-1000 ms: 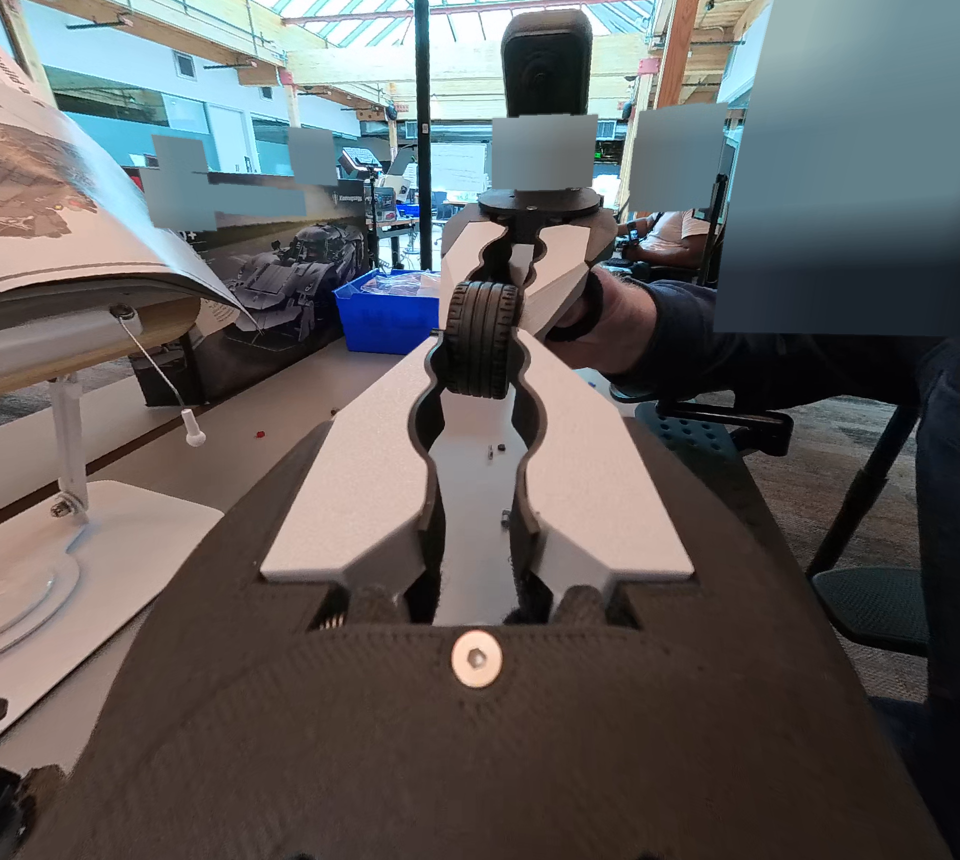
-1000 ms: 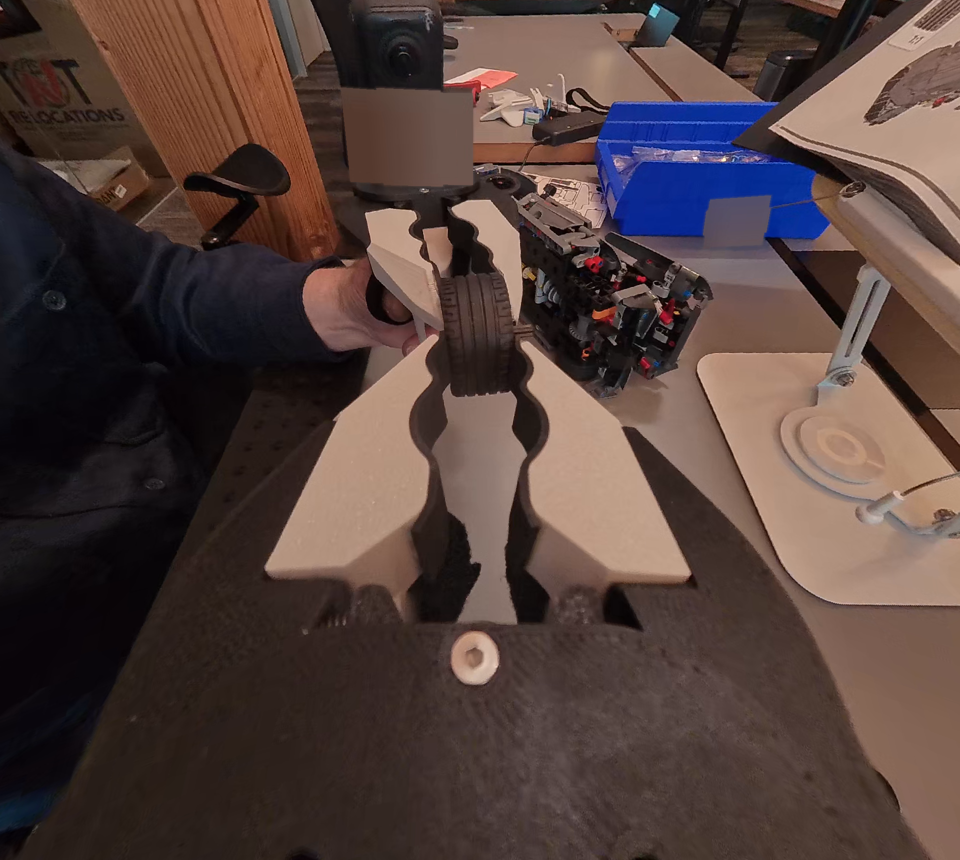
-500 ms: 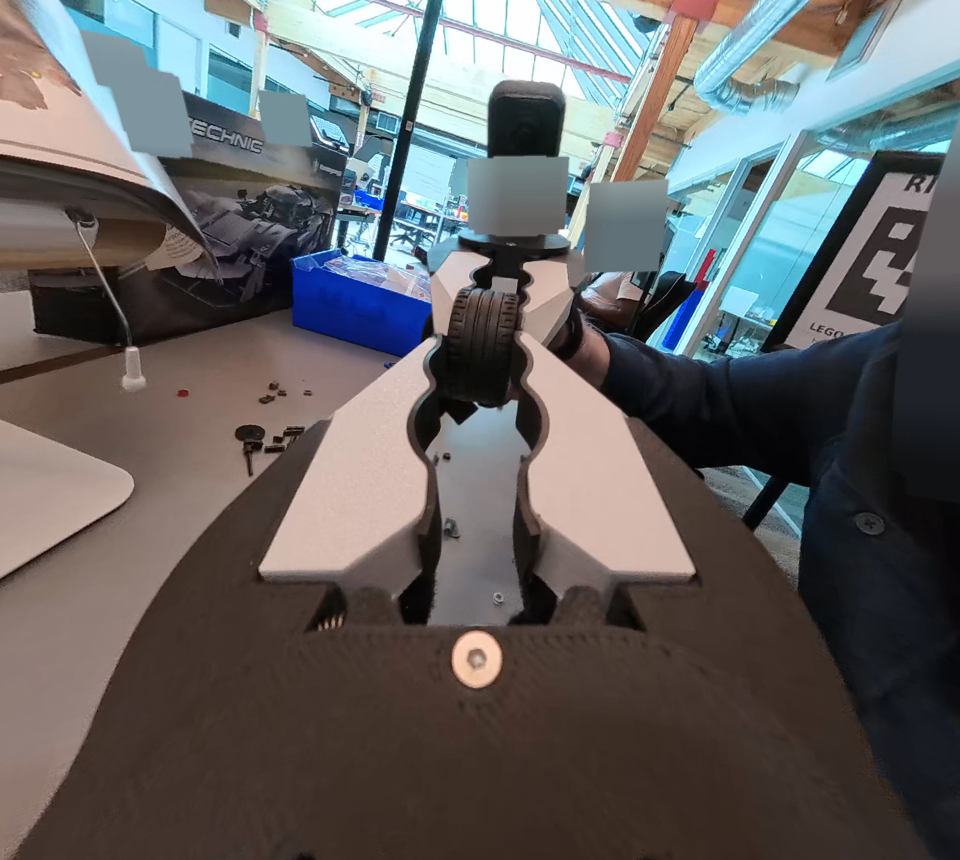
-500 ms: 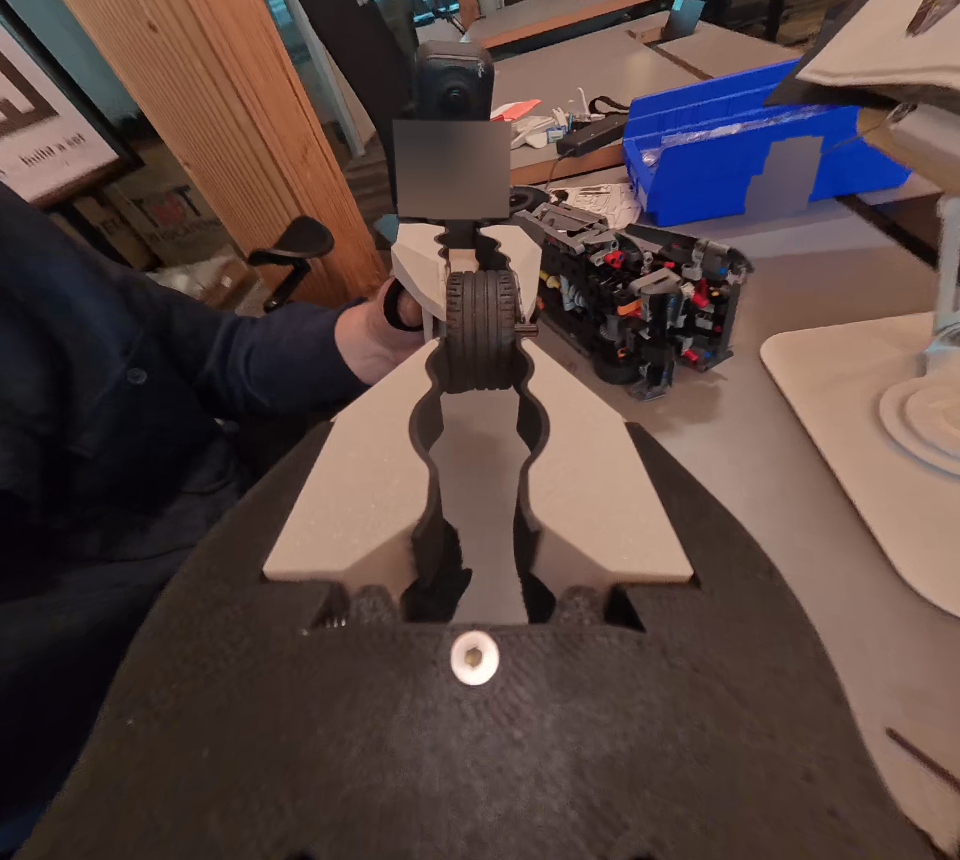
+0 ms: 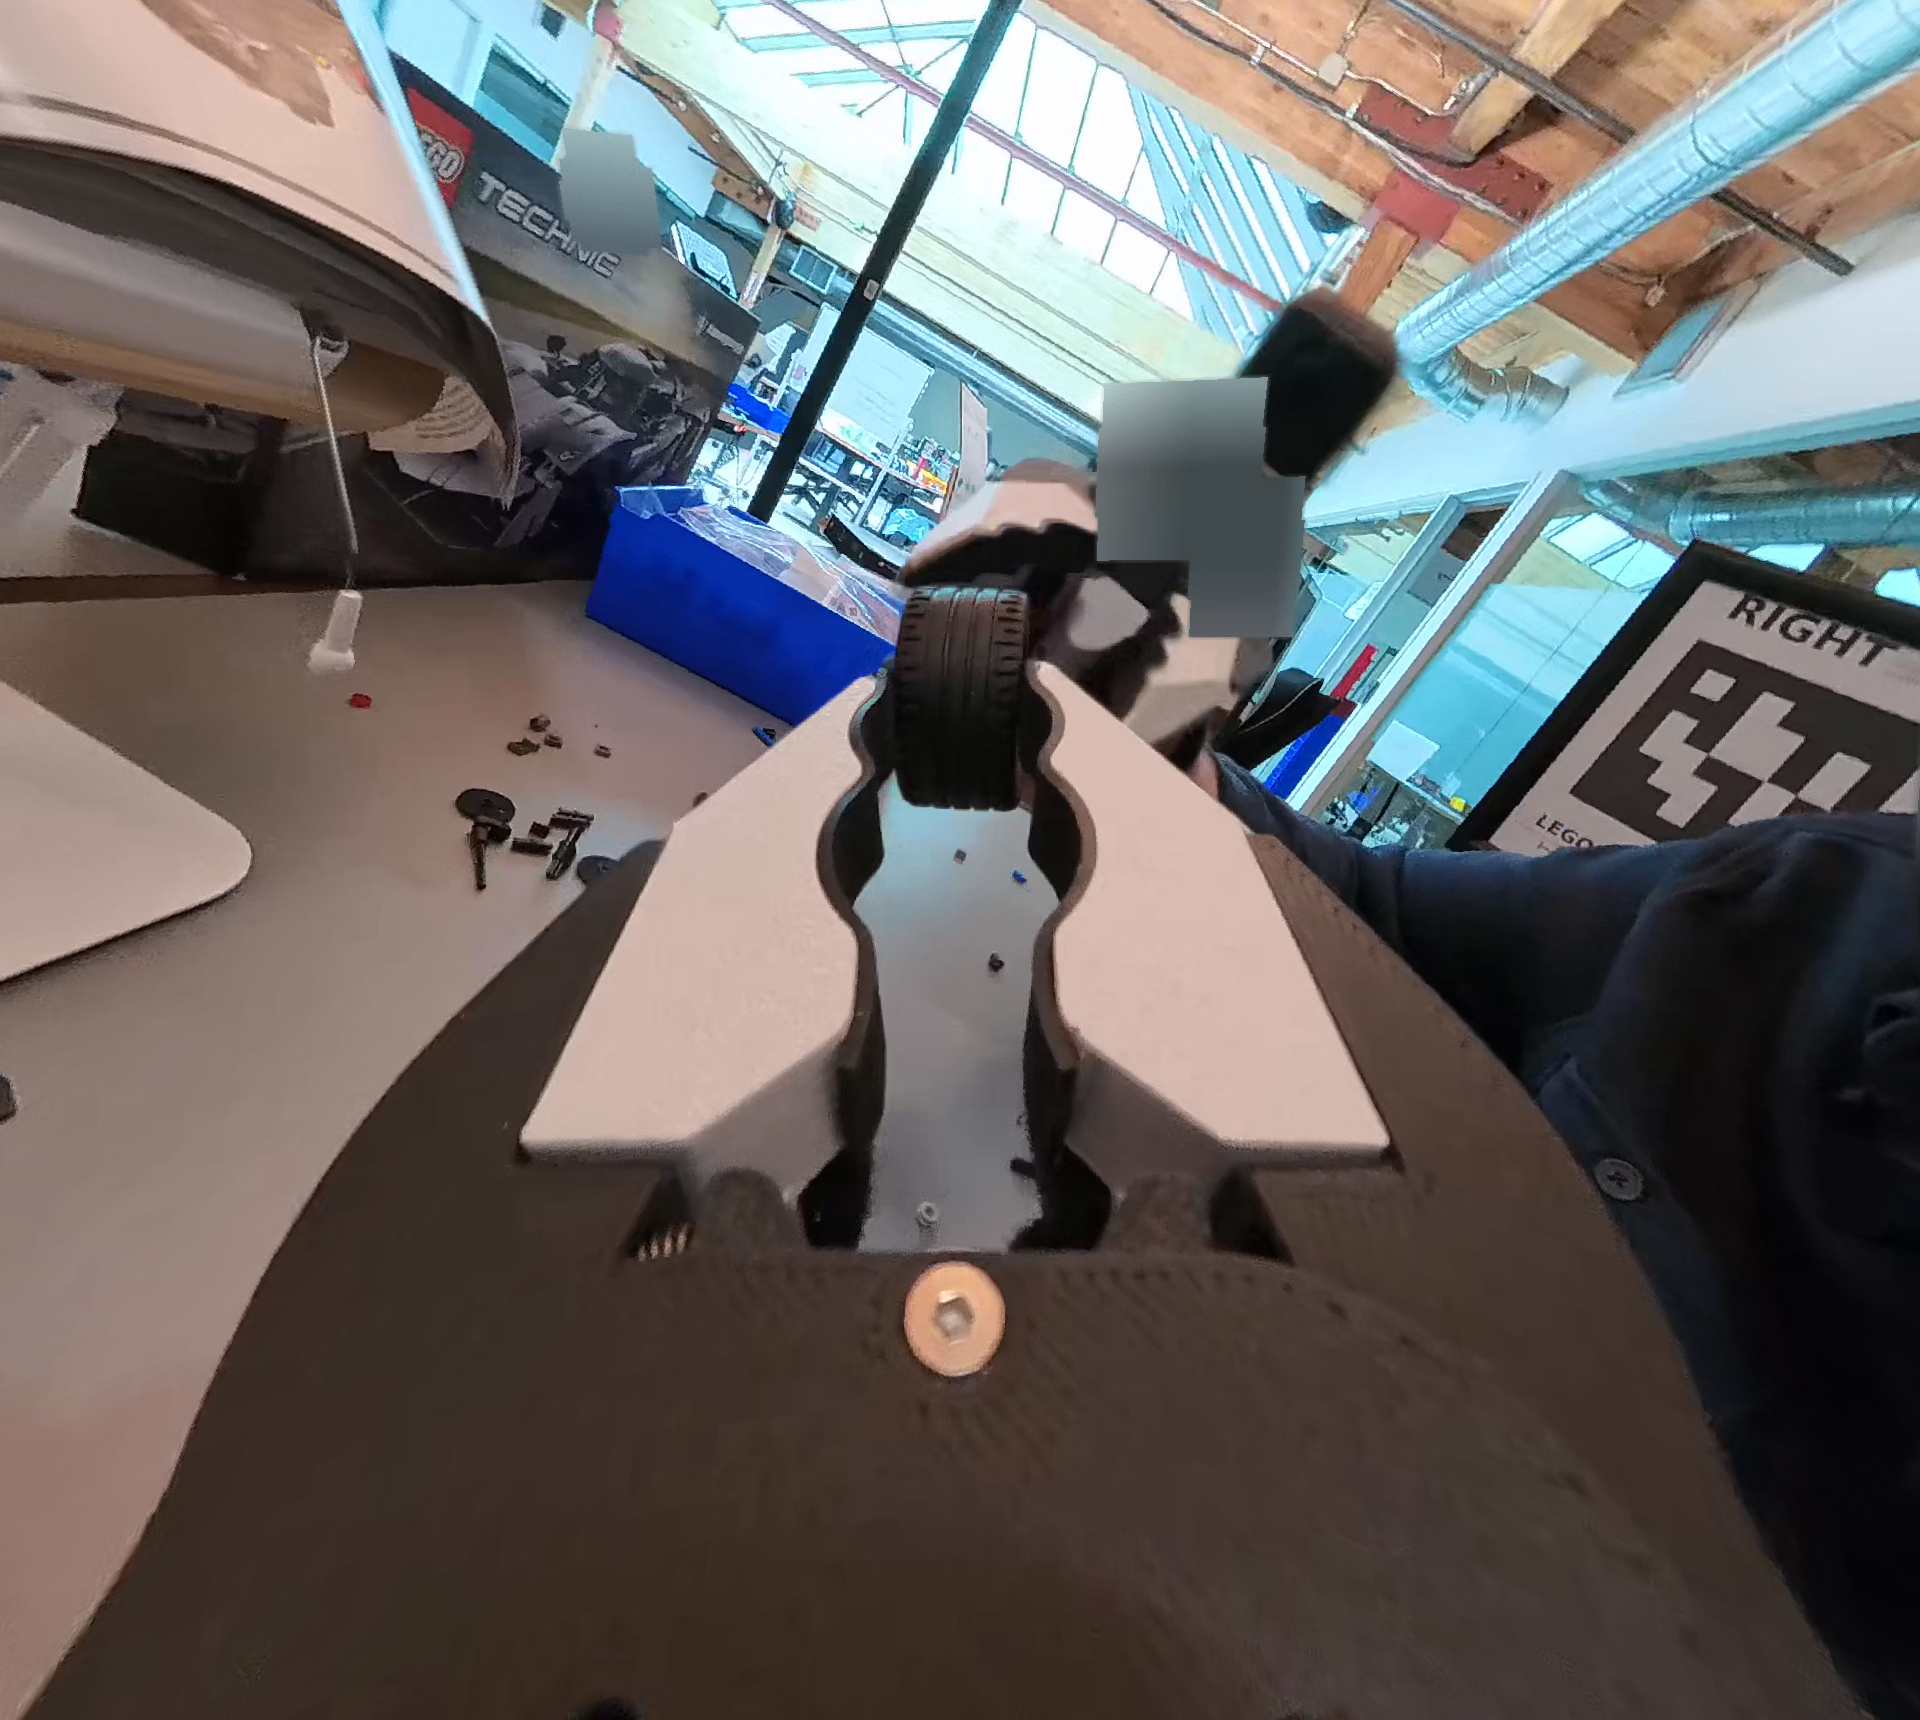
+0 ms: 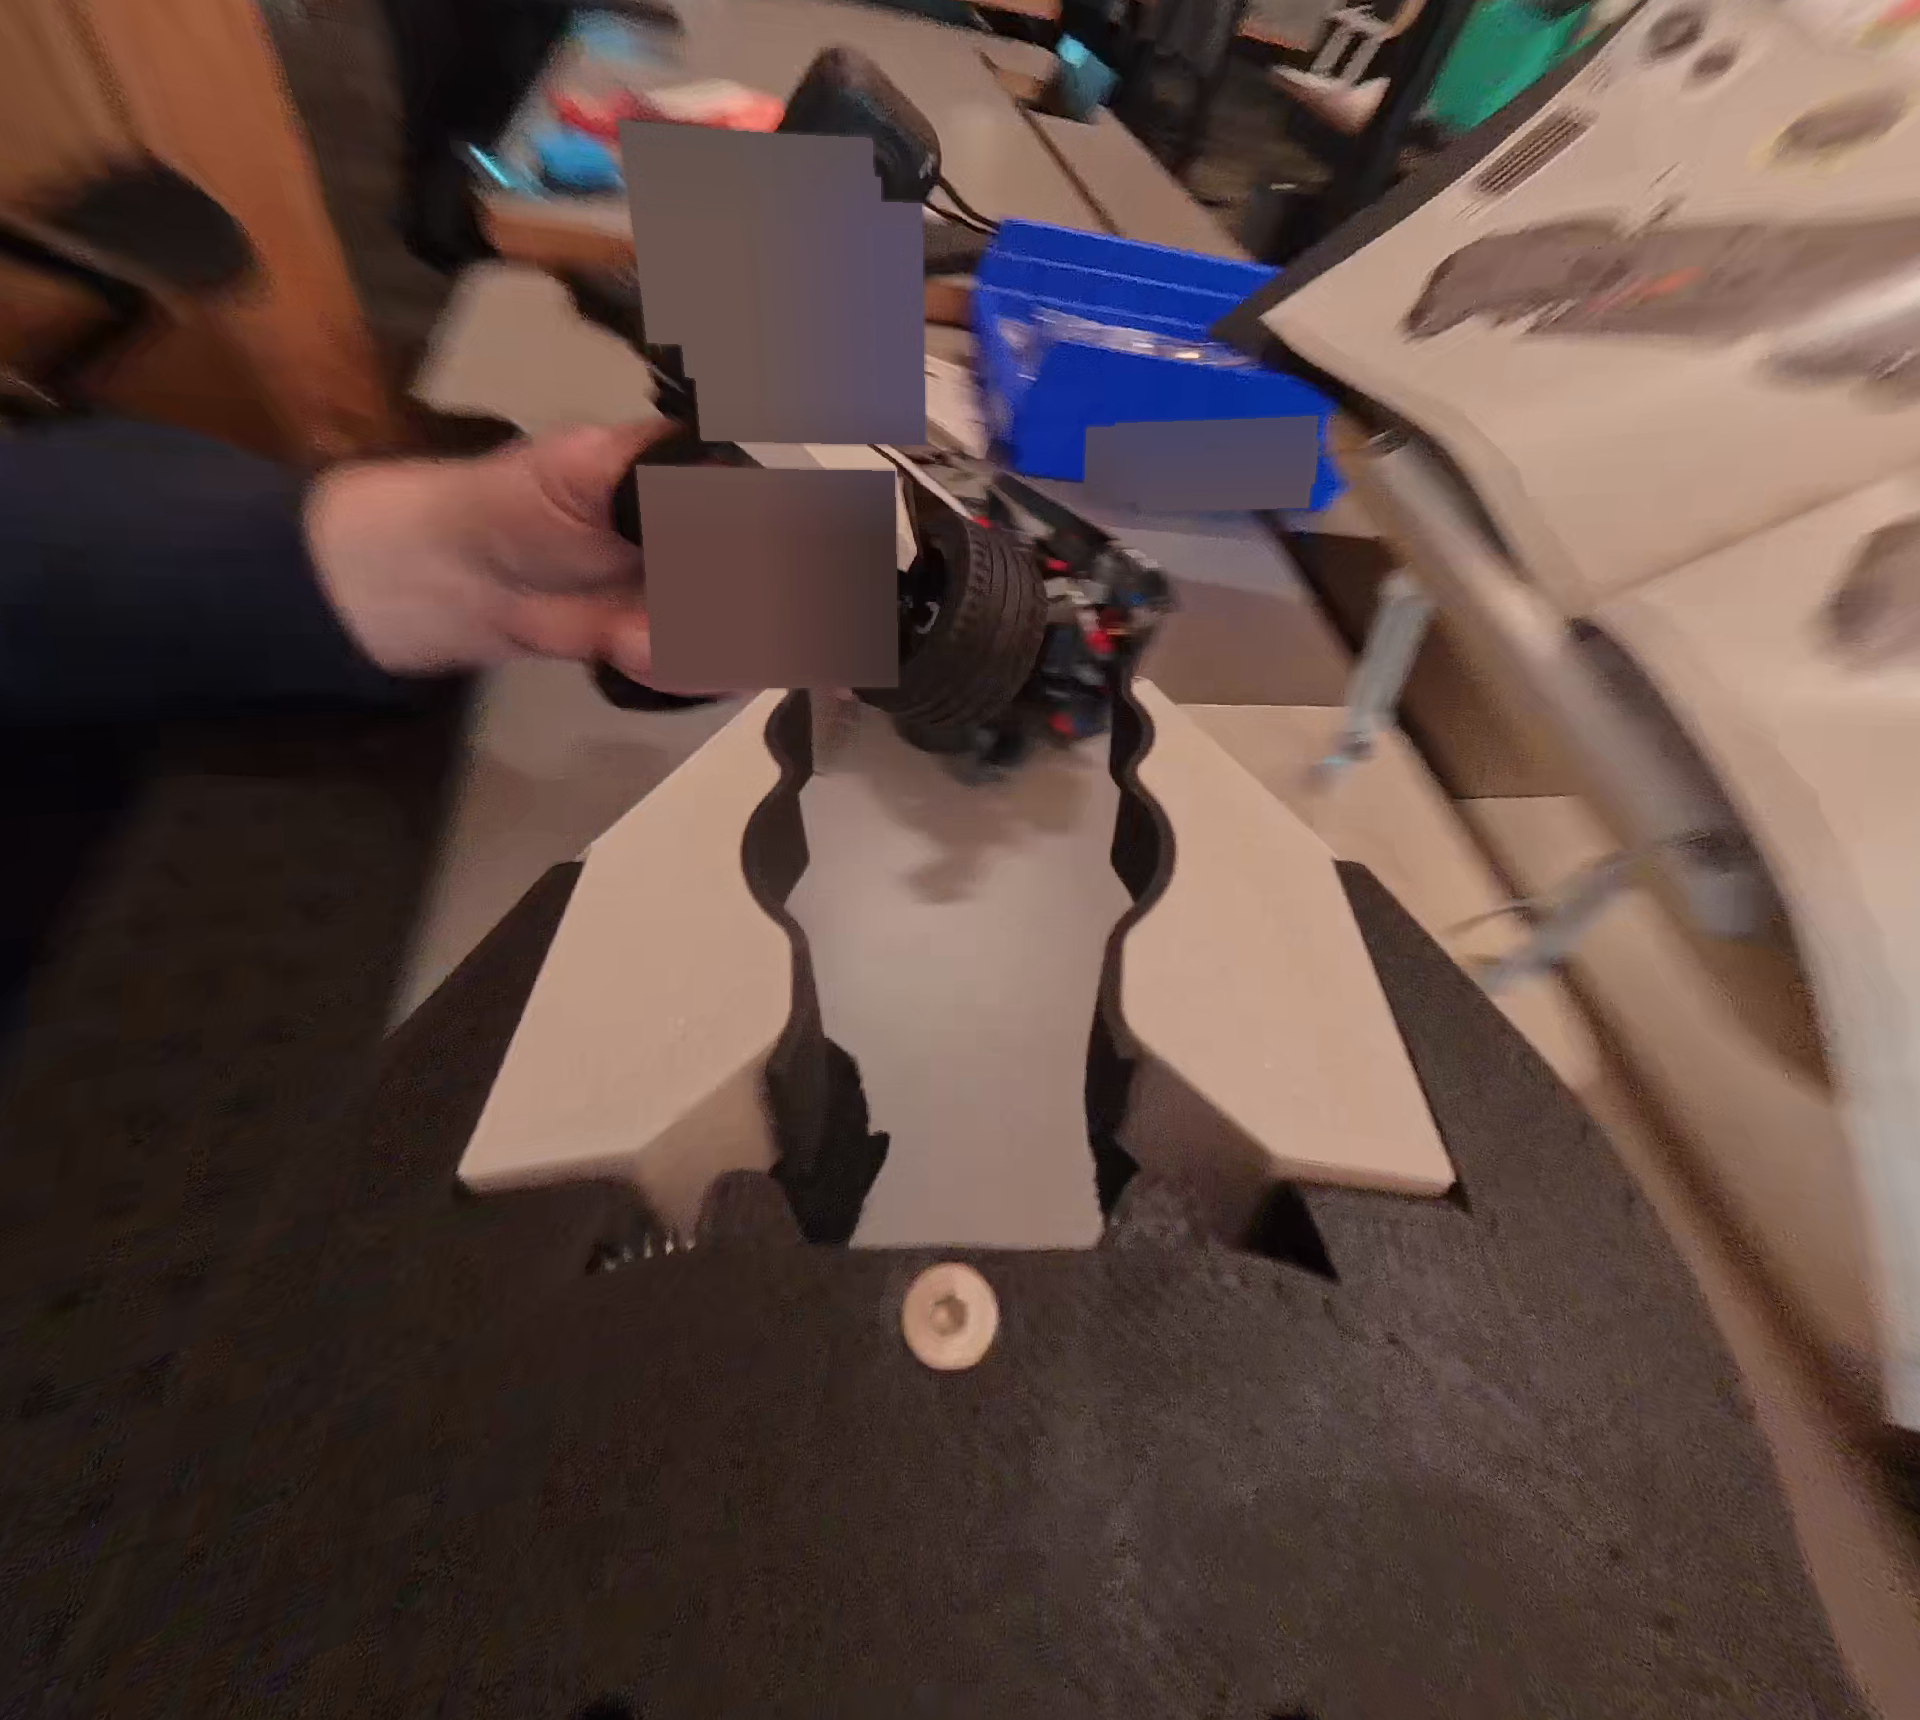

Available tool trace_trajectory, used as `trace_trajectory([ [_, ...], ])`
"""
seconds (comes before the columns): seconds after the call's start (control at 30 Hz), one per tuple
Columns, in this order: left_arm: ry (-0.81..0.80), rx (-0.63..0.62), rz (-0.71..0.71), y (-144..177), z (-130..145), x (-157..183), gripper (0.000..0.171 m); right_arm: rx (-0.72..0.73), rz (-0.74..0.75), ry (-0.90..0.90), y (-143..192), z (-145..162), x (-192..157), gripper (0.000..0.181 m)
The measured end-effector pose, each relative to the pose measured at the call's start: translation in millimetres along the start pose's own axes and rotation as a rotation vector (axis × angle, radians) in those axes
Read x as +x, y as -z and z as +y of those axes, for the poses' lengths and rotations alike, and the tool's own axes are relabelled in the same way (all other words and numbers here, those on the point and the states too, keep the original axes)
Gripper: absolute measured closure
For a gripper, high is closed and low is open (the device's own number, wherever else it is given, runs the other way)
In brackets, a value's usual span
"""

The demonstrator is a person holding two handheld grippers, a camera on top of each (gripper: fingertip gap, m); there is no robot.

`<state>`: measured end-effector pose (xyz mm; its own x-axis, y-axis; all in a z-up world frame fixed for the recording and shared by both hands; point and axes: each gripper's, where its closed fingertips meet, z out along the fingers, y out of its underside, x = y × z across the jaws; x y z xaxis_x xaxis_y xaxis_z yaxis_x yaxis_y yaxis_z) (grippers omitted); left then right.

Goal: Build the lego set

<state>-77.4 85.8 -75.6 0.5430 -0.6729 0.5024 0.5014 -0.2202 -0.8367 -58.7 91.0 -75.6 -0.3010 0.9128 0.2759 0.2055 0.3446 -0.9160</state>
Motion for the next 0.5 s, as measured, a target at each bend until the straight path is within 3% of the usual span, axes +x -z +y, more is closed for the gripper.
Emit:
trace_trajectory([
  [0.17, 0.127, -0.026, 0.007, 1, 4, -5, 0.151, -0.216, 0.242, 0.545, -20, 0, -8, 0.118],
  [0.23, 0.155, -0.029, 0.007, 2, 5, -6, 0.151, -0.277, 0.273, 0.649, -28, 5, -9, 0.132],
  [0.27, 0.159, -0.037, 0.001, 3, 6, -6, 0.151, -0.287, 0.289, 0.671, -30, 3, -7, 0.139],
  [0.4, 0.177, -0.009, 0.026, 10, -2, -2, 0.151, -0.27, 0.227, 0.562, -33, -8, -6, 0.14],
  [0.5, 0.183, 0.02, 0.074, 14, -11, 7, 0.151, -0.29, 0.181, 0.552, -38, -12, -7, 0.132],
])
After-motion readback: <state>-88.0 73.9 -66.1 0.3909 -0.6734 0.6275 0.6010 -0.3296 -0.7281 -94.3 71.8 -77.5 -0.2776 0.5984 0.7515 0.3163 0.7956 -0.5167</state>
